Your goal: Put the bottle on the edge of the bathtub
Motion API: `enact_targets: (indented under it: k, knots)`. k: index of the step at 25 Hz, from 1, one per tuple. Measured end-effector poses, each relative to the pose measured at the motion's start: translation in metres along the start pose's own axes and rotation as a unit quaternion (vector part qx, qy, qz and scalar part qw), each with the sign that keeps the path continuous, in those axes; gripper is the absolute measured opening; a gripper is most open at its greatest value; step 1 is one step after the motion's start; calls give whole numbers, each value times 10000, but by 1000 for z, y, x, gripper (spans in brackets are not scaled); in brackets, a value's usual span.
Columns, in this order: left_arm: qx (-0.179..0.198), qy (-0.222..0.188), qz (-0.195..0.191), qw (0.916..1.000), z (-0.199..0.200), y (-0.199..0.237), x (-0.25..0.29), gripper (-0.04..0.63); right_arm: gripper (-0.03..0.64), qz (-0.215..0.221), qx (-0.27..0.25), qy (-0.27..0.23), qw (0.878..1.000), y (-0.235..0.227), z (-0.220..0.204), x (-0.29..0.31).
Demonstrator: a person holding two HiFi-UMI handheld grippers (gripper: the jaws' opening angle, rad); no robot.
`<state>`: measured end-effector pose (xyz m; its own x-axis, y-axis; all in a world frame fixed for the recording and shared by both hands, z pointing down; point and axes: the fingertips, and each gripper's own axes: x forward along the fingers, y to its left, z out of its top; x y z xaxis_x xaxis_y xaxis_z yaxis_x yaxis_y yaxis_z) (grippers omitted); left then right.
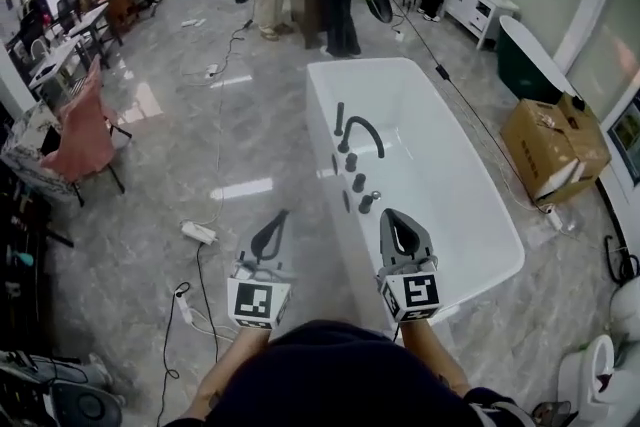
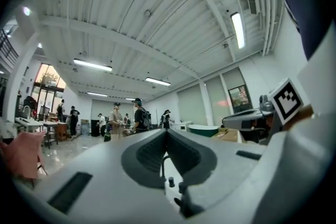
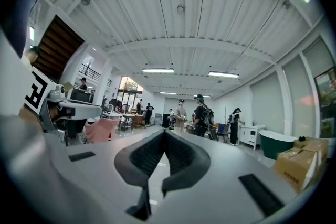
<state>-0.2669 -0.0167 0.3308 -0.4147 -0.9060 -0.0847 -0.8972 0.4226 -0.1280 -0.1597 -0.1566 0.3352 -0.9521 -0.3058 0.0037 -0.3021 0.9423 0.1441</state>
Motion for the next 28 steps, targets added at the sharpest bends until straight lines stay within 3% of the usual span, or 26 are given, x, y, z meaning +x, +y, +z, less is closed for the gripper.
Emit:
enact_targets:
  k: [6,12,18,28]
  knots:
    - [36,-48,892,9960,18,66,-52,0,17,698,68,-565,9959,65,44,32]
    - [72,-83,1368,9905,43,103,-96,0,16,1024,-120,-838,9911,118,76,38]
    - [49,-121,1338,9909,40,107,-117,0,17,1213,-151,-918,9882,154,78,28]
    - [6,-178,1042,9944,38,92,-118,0,17,1046,-42,-786,9914,155,71,12]
